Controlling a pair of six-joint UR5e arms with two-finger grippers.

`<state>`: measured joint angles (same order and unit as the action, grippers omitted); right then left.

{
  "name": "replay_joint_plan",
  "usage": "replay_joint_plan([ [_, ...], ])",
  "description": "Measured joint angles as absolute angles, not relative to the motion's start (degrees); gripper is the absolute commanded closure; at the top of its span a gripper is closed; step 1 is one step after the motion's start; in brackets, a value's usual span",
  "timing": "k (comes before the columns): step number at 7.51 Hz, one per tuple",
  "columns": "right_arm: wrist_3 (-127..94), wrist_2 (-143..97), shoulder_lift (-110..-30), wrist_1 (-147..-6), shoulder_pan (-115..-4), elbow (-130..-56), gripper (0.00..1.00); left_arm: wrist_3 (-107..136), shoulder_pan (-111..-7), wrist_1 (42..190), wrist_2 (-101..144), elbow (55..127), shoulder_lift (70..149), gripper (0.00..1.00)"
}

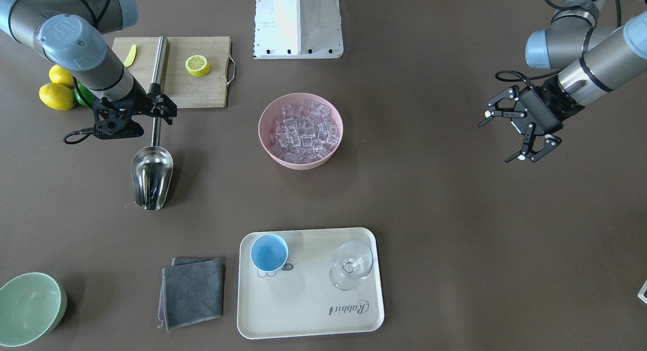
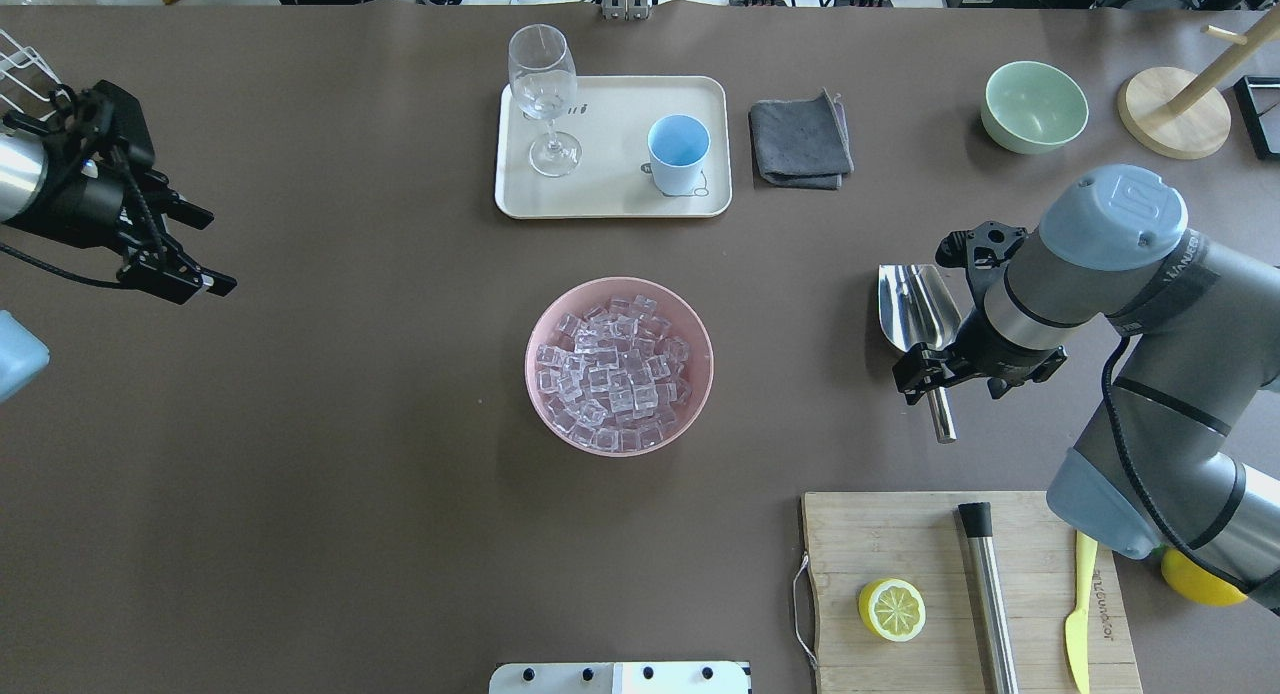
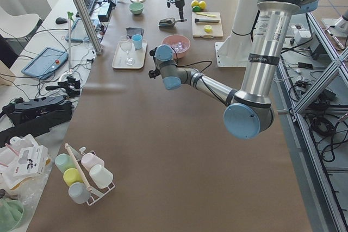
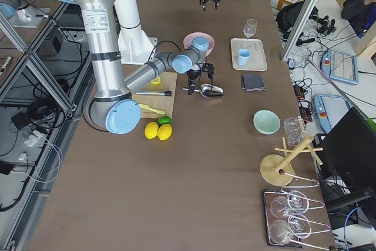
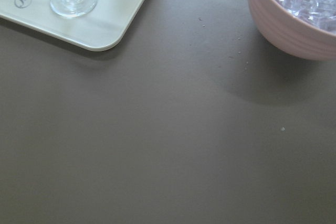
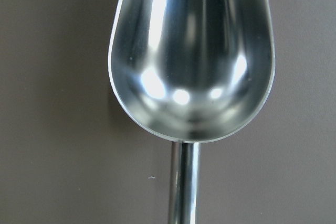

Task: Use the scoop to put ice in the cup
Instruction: 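Move the right gripper to the steel scoop while the left arm approaches the pink bowl, then grasp the steel scoop handle with the right gripper while the left gripper nears the bowl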

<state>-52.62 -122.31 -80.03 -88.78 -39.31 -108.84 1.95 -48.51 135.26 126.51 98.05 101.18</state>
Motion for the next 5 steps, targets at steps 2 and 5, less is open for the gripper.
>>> replay_joint_plan([
  [2,-52.72,-122.26,-79.79,-88.38,-38.91,-108.02,0.08,1.79,-46.21,136.36,125.25,98.20,102.76,0.02],
  [5,-52.72,-122.60,-79.85,-87.45,-38.71,-106.89,0.20,1.22,-44.97,136.74,124.63,98.82,104.48,0.02],
])
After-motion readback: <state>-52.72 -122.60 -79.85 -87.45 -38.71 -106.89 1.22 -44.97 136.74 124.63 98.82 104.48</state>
